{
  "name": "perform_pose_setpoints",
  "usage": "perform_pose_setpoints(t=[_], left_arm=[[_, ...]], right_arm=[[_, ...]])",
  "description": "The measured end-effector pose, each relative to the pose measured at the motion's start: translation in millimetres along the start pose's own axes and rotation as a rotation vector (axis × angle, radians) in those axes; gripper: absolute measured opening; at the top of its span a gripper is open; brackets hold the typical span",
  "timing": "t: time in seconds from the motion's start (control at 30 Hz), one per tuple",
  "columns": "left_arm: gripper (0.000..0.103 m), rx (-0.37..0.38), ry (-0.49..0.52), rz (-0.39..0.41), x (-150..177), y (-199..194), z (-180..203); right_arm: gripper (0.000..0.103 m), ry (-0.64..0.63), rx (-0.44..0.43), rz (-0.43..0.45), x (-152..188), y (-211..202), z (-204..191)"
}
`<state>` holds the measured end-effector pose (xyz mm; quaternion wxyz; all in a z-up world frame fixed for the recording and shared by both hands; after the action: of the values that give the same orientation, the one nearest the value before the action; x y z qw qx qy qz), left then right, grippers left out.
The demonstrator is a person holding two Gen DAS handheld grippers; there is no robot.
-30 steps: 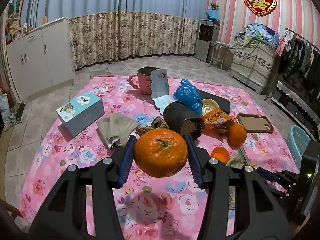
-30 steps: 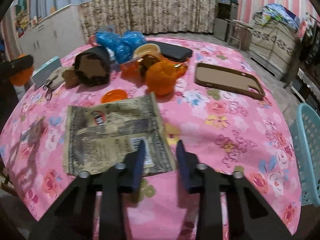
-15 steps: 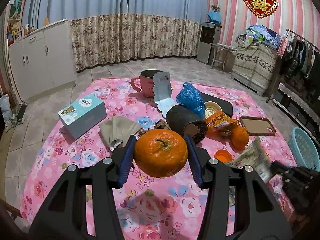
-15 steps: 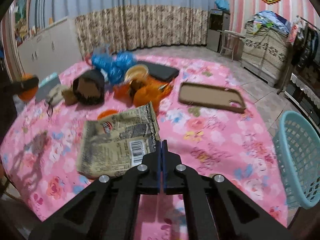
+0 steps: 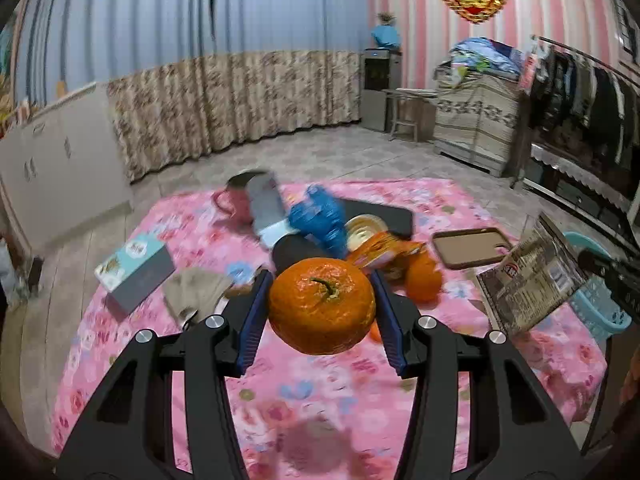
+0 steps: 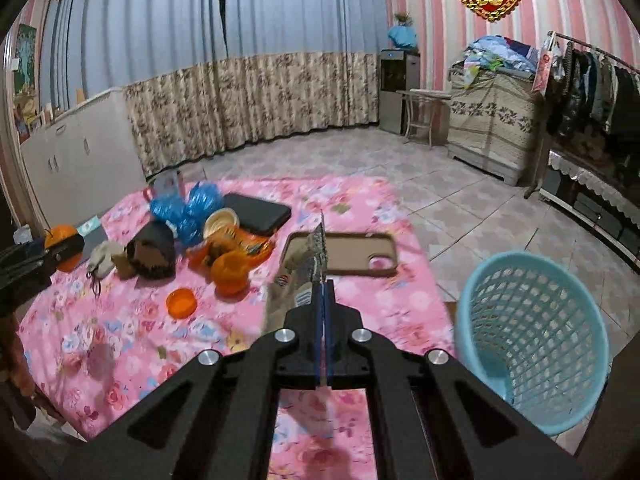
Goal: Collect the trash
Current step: 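Carry the orange and wrapper over the blue basket with both tools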
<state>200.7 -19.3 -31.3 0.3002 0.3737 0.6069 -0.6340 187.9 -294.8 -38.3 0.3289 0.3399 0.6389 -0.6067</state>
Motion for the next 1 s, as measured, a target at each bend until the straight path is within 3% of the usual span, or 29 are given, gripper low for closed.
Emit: perform_pose_setpoints(t=[0.3, 0.57, 0.77, 1.0], left_arm=[[0.049, 0.117, 0.025, 0.028, -35, 0, 74], [0.049, 0.248, 0.081, 0.045, -55, 8, 165], [0.049, 0.351, 0.119, 0.022, -53, 21, 235], [0.049, 0.444, 0.175, -0.015, -40, 41, 301]], right_arm=[[0.001, 0.041, 0.072, 0.074, -26, -34, 49], [0.001, 0.105, 0.217, 0.102, -36, -62, 134], [0.001, 0.147, 0.318, 0.088, -23, -67, 190], [0.001, 0.187, 0.376, 0.068, -6, -64, 229]])
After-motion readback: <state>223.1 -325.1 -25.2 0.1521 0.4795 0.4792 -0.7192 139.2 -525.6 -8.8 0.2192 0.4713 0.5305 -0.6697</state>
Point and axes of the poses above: each gripper's, at about its wrist camera, not at the fingertips, and y roughly the way its jaws point, z to its right, x to its underside, the point moved 7 cm from there along y, roughly the way its jaws point, and after that the axes turned 1 degree about x, right-handed, at the moved point
